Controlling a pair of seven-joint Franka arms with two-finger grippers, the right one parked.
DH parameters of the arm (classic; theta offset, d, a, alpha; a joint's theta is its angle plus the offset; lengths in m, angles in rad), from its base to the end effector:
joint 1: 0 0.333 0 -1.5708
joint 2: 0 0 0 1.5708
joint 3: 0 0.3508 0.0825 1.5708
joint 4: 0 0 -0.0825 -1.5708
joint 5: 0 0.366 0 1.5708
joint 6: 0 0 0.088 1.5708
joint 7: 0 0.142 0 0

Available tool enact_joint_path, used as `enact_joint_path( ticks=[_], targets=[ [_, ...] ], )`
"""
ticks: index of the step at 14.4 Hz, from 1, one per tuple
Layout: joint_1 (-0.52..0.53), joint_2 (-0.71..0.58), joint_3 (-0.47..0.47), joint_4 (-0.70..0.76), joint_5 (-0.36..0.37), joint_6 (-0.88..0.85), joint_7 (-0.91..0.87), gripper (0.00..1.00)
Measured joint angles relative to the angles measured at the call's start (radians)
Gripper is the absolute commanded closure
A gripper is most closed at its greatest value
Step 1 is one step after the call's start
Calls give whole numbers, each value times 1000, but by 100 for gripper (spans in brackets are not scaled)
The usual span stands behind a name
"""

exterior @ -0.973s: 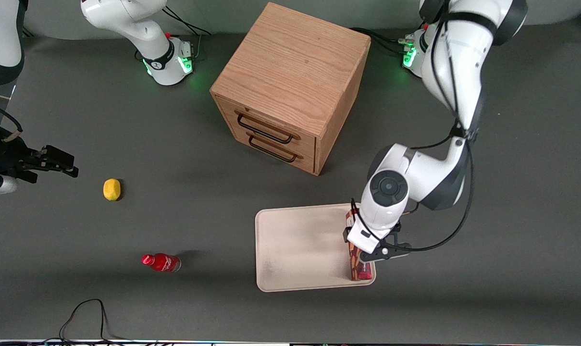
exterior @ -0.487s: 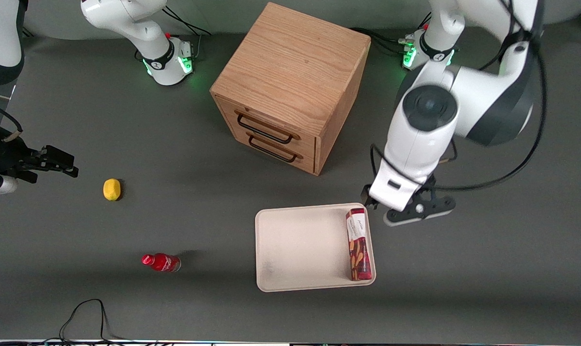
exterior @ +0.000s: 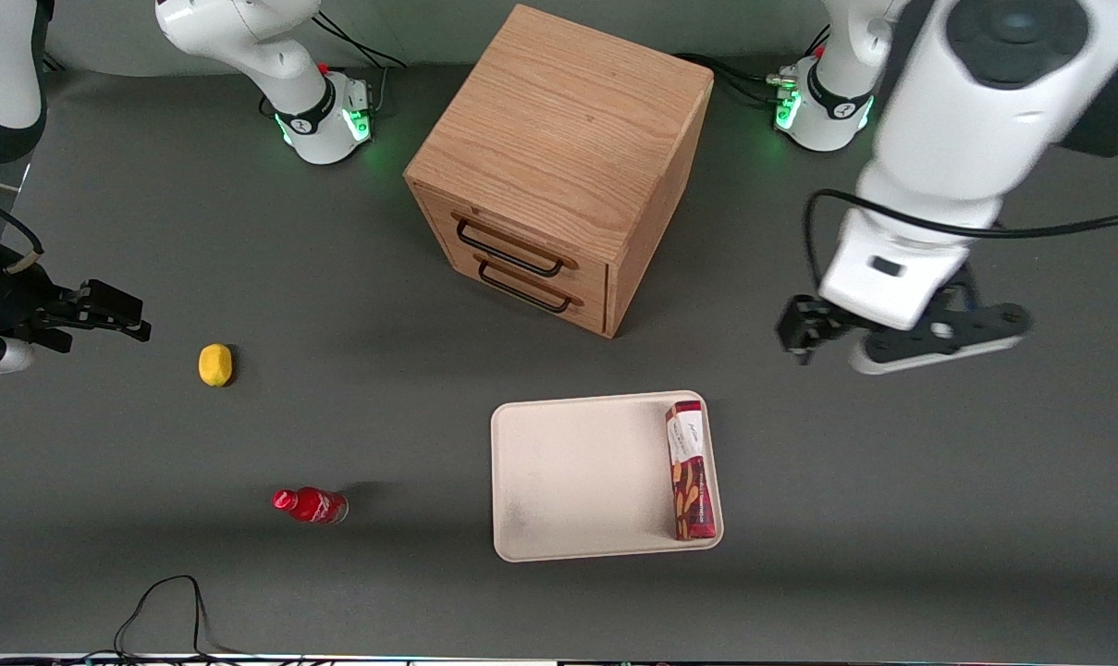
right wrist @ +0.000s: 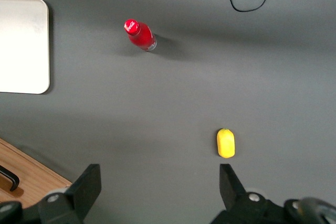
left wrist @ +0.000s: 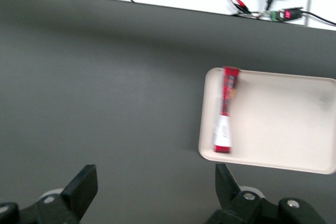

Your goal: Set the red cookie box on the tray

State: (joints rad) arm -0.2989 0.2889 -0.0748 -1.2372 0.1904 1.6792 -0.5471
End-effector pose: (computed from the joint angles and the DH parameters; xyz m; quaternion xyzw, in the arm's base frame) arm 0.6164 -0.2062 0.6199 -0.9898 -0.0854 -0.1060 0.0418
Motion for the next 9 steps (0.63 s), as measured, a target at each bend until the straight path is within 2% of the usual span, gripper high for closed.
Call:
enact_joint_path(
  ticks=[4, 7, 9],
  targets=[
    [167, -59, 4, -40, -62, -2, 236, 0],
    [274, -121, 5, -114, -125, 3, 389, 0],
    [319, -151, 6, -183, -142, 45, 456, 0]
  ],
)
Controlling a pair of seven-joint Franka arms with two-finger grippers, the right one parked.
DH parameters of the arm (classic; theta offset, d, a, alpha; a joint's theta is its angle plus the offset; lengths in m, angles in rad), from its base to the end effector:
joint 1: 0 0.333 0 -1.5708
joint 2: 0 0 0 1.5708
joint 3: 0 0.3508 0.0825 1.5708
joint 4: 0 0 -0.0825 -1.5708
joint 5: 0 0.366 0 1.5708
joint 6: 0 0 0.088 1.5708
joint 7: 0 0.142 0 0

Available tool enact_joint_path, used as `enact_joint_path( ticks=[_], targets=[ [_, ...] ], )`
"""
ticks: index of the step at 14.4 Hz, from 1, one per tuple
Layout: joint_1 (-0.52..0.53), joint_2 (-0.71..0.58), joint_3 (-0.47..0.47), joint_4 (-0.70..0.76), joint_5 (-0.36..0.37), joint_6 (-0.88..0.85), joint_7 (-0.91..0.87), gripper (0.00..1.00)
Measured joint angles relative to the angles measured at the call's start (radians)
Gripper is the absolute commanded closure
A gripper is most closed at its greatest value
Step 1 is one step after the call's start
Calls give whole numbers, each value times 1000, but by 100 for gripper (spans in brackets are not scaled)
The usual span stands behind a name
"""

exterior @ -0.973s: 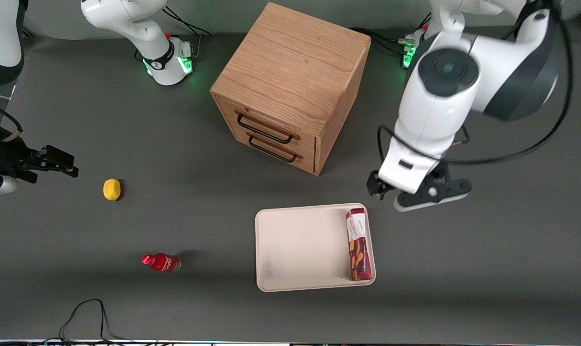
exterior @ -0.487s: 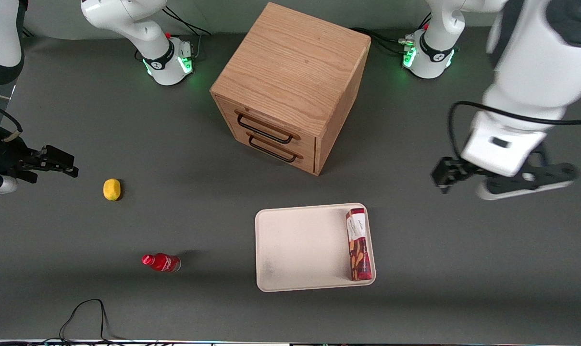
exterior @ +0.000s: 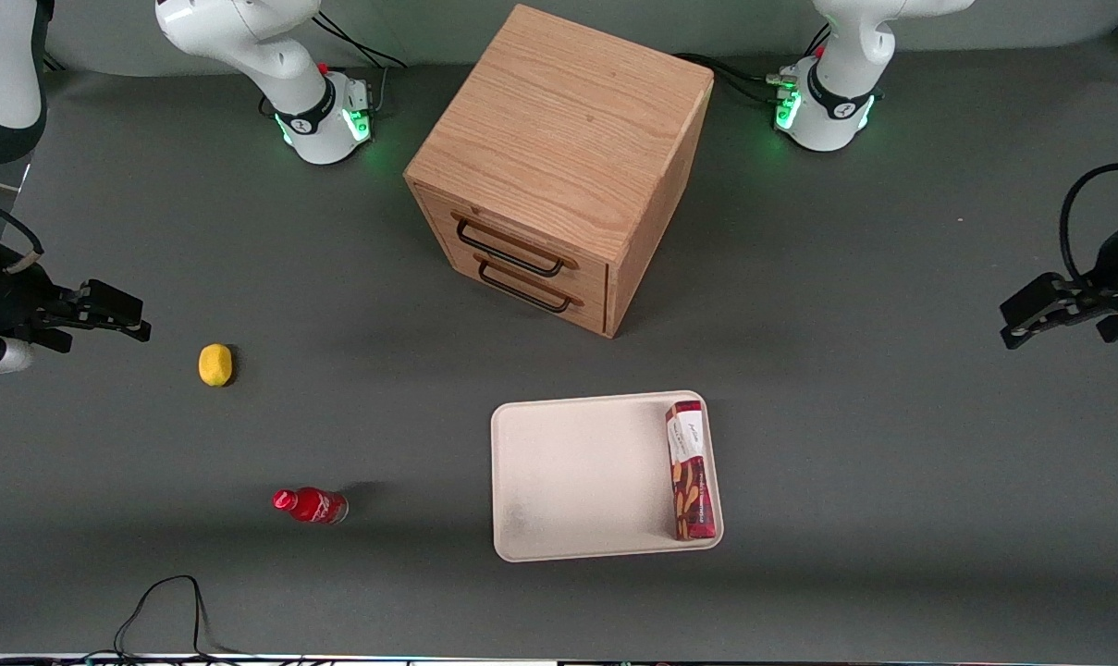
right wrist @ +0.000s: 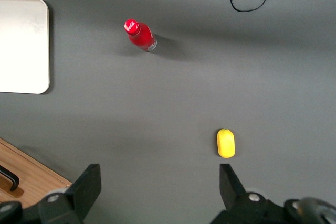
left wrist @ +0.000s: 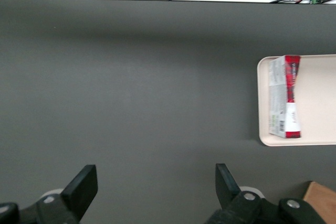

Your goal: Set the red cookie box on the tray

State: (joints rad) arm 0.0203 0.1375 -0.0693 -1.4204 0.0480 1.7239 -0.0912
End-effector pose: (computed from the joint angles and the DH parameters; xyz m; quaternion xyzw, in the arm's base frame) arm 0.6046 -0.0203 0.6312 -0.9962 -0.0201 -0.0842 0.0134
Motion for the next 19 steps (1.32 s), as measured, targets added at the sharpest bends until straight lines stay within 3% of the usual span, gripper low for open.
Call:
enact_joint_path(
  ticks=[3, 6, 12, 19],
  targets=[
    [14, -20, -2, -90, -4, 68, 17, 0],
    [12, -26, -8, -89, -5, 68, 8, 0],
    [-55, -64, 52, -41, -8, -90, -15, 0],
    [-55, -64, 41, -29, -20, -191, -18, 0]
  ],
)
